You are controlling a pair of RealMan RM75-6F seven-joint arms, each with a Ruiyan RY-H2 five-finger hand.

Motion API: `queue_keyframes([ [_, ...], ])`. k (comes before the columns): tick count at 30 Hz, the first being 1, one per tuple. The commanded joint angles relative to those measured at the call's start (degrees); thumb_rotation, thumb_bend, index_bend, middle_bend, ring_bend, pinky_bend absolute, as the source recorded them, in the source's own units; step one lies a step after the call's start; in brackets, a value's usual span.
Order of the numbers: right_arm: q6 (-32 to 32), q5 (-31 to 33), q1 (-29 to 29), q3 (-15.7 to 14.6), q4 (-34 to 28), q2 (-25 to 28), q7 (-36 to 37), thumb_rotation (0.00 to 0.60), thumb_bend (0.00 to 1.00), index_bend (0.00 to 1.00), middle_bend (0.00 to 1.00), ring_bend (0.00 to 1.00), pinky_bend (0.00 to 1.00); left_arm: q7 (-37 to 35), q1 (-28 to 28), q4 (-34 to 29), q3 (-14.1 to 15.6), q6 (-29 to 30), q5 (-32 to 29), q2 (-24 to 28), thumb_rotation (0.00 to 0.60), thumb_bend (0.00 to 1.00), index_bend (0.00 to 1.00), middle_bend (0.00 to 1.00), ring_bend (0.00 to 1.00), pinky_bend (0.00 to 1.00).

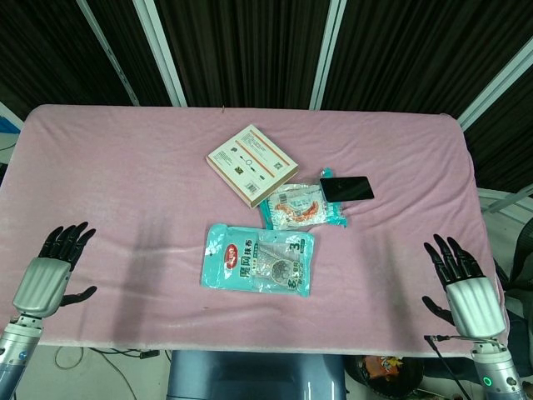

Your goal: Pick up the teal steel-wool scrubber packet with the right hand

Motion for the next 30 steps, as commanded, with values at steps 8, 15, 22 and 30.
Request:
queue_keyframes([
  [8, -1.3, -1.1, 0.5, -0.5, -2.3, 0.6, -0.3, 0.600, 0.09, 0.00, 0.00, 0.00, 0.21, -0.2, 0.0, -0.1, -0.1, 0.0, -0.3, 0.0, 0.600, 0.00, 0.00, 0.00, 0.00, 0.00],
  [15, -8.1, -0.1, 3.9, -0.1, -11.4, 1.8, -0.2, 0.600, 0.03, 0.00, 0.00, 0.00, 0.21, -0.4, -0.2, -0.1, -0.3, -0.7, -1.0, -0.1, 0.600, 0.00, 0.00, 0.00, 0.00, 0.00],
  [22, -18.9, 3.9, 10.1, 2.5, -19.5, -0.6, -5.3, 0.600, 0.00, 0.00, 0.00, 0.00, 0.21, -0.9, -0.3, -0.1, -0.5, -1.1, -1.4, 0.1, 0.600, 0.00, 0.00, 0.00, 0.00, 0.00],
  [30, -29.8, 13.5, 16.8, 6.5, -22.4, -9.1, -15.6, 0.600, 0.00, 0.00, 0.00, 0.00, 0.21, -1.7, -0.5, 0.3, -0.5, -1.1, -1.1, 0.1, 0.600, 0.00, 0.00, 0.00, 0.00, 0.00],
])
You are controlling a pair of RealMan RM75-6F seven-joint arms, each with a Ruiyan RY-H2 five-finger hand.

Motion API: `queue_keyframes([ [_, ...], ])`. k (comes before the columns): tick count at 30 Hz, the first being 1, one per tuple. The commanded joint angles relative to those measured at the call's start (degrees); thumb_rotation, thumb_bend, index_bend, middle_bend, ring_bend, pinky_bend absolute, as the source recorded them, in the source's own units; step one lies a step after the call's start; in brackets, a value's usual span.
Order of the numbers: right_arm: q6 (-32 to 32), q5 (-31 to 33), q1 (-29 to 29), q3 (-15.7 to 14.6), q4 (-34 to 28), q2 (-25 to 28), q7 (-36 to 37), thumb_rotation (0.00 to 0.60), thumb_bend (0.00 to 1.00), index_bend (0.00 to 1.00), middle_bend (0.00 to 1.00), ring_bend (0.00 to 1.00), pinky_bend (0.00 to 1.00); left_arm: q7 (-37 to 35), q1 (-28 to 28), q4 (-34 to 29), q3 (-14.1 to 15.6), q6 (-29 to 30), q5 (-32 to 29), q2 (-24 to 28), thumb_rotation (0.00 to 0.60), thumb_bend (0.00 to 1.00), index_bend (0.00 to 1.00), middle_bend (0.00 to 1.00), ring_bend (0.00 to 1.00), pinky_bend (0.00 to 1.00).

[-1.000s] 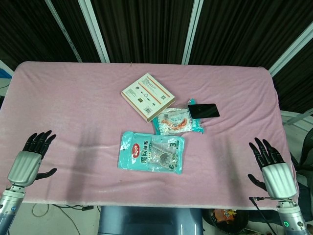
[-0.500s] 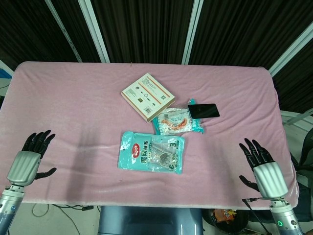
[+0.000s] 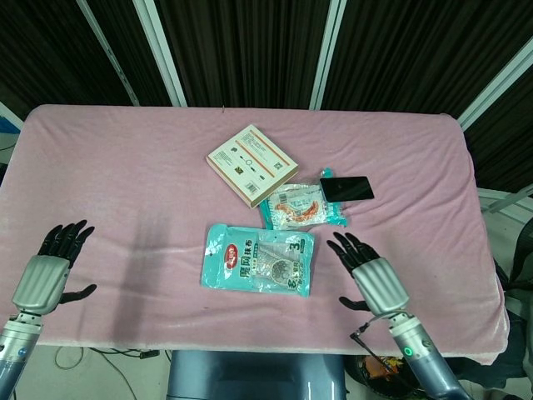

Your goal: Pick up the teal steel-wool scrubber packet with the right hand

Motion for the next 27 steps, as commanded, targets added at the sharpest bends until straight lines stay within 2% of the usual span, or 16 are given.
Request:
queue_keyframes([
  [1, -4.9, 6.0, 3.9, 2.7, -0.8, -5.5, -5.9, 0.600, 0.00, 0.00, 0.00, 0.00, 0.21, -0.3, -0.1, 0.0, 0.0, -0.2, -0.2, 0.0, 0.600, 0.00, 0.00, 0.00, 0.00, 0.00],
  [10, -9.5, 16.0, 9.8, 5.9, 5.1, -17.0, -15.4, 0.600, 0.00, 0.00, 0.00, 0.00, 0.21, -1.6, -0.2, 0.3, -0.2, -0.3, -0.4, 0.1, 0.600, 0.00, 0.00, 0.00, 0.00, 0.00],
  [17, -11.4, 20.6, 13.3, 7.6, 10.1, -23.1, -17.9, 0.600, 0.00, 0.00, 0.00, 0.00, 0.21, -2.1, -0.3, 0.3, -0.3, -0.6, -0.8, 0.1, 0.600, 0.00, 0.00, 0.00, 0.00, 0.00],
  [27, -14.2, 25.5, 18.7, 9.5, 22.7, -31.2, -19.9, 0.600, 0.00, 0.00, 0.00, 0.00, 0.21, -2.3, -0.5, 0.0, -0.6, -1.2, -1.7, 0.1, 0.600, 0.00, 0.00, 0.00, 0.00, 0.00],
])
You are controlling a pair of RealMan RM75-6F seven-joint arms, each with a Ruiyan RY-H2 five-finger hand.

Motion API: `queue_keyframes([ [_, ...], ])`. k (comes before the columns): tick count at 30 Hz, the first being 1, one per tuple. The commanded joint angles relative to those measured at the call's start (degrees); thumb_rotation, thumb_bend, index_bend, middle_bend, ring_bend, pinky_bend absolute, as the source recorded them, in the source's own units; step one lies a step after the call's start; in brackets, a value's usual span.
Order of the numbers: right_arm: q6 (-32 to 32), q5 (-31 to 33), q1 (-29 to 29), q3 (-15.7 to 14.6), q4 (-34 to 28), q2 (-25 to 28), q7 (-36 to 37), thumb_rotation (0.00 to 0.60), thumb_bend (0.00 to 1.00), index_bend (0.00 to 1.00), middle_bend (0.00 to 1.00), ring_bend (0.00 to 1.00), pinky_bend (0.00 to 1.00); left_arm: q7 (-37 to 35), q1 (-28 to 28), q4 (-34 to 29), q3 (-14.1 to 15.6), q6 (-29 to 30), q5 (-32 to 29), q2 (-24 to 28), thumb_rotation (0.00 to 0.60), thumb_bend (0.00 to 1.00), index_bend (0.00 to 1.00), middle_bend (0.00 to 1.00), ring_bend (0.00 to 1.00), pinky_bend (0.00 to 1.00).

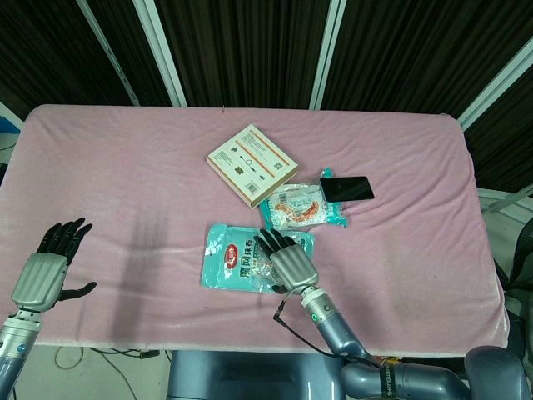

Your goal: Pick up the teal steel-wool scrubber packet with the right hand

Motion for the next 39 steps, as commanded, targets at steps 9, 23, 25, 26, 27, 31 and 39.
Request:
queue_keyframes([
  [9, -1.8, 0.5, 3.3, -1.0, 10.9, -6.1, 2.7, 0.600, 0.28, 0.40, 0.41, 0.42, 0.61, -0.2, -0.2, -0.2, -0.2, -0.5, -0.7, 0.0, 0.600, 0.00, 0.00, 0.00, 0.00, 0.00],
  [23, 5.0, -11.4, 2.0, -2.3, 4.3, -0.3, 13.6, 0.600, 0.48, 0.79, 0.73, 0.74, 0.80, -0.2, 0.0, -0.4, -0.2, -0.2, -0.6, 0.0, 0.600, 0.00, 0.00, 0.00, 0.00, 0.00],
  [25, 6.9, -12.7, 1.4, -1.9, 0.9, 2.3, 13.7, 0.600, 0.48, 0.79, 0.73, 0.74, 0.80, -0.1, 0.0, -0.5, -0.2, 0.0, -0.5, 0.1, 0.600, 0.00, 0.00, 0.00, 0.00, 0.00],
  [26, 7.7, -13.2, 1.0, -1.8, -0.5, 3.5, 13.8, 0.600, 0.48, 0.79, 0.73, 0.74, 0.80, -0.2, 0.0, -0.5, -0.2, 0.0, -0.4, 0.1, 0.600, 0.00, 0.00, 0.00, 0.00, 0.00],
  [27, 8.5, -13.6, 0.6, -1.8, -1.9, 4.7, 13.9, 0.600, 0.48, 0.79, 0.73, 0.74, 0.80, -0.2, 0.0, -0.5, -0.2, 0.1, -0.4, 0.1, 0.600, 0.00, 0.00, 0.00, 0.00, 0.00],
  [31, 12.2, -15.2, -2.2, -2.3, -7.9, 10.3, 15.0, 0.600, 0.48, 0.79, 0.73, 0.74, 0.80, -0.4, 0.1, -0.6, 0.0, 0.3, -0.1, 0.1, 0.600, 0.00, 0.00, 0.00, 0.00, 0.00],
  [39, 22.2, -19.8, -12.4, -9.5, -18.4, 22.0, 21.8, 0.600, 0.48, 0.79, 0.73, 0.73, 0.80, -0.1, 0.3, -0.5, 0.5, 1.4, 1.7, 0.1, 0.600, 0.00, 0.00, 0.00, 0.00, 0.00],
])
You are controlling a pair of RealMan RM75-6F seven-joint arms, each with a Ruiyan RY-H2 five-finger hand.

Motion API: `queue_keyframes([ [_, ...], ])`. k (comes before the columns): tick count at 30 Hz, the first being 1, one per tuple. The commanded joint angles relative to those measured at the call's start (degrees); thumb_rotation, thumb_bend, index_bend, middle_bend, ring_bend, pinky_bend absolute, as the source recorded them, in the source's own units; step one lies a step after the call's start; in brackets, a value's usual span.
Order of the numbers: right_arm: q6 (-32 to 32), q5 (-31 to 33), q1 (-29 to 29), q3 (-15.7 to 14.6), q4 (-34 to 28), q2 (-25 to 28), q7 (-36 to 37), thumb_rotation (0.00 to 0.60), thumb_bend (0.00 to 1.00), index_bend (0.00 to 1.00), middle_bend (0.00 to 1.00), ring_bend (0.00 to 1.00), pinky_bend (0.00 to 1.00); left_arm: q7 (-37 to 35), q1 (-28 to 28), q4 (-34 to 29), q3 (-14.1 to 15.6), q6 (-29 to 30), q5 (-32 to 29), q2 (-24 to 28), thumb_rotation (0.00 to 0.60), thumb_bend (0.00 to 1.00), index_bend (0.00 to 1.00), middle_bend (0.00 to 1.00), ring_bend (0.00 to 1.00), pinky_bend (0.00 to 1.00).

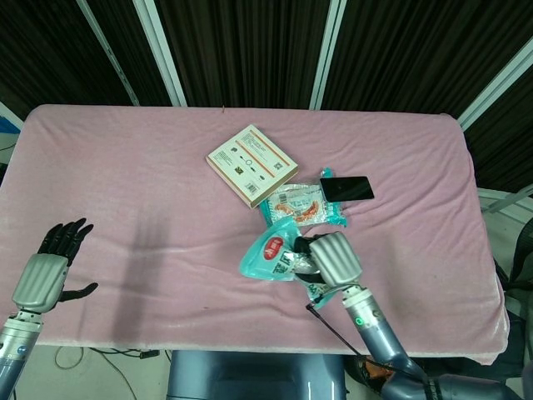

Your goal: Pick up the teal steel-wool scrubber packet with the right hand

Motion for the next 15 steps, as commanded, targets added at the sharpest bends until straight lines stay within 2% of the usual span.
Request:
queue_keyframes([
  [1, 6.5, -4.3, -6.5, -5.8, -5.2, 6.1, 5.3, 0.600, 0.48, 0.79, 0.73, 0.73, 0.80, 0.3, 0.1, 0.1, 0.3, 0.7, 1.0, -0.1, 0.600, 0.00, 0.00, 0.00, 0.00, 0.00],
  [6, 12.2, -11.2, -11.5, -11.6, -6.3, 11.4, 11.5, 0.600, 0.48, 0.79, 0.73, 0.74, 0.80, 0.7, 0.3, 0.5, 0.6, 1.3, 1.9, -0.4, 0.600, 0.00, 0.00, 0.00, 0.00, 0.00],
  [8, 13.3, -13.6, -12.2, -12.8, -6.0, 12.7, 12.5, 0.600, 0.48, 0.79, 0.73, 0.74, 0.80, 0.8, 0.3, 0.7, 0.6, 1.4, 2.1, -0.4, 0.600, 0.00, 0.00, 0.00, 0.00, 0.00],
  [15, 14.5, -16.5, -13.1, -13.3, -6.0, 14.4, 15.2, 0.600, 0.48, 0.79, 0.73, 0.73, 0.80, 1.2, 0.5, 0.7, 0.8, 1.9, 2.4, -0.5, 0.600, 0.00, 0.00, 0.00, 0.00, 0.00],
])
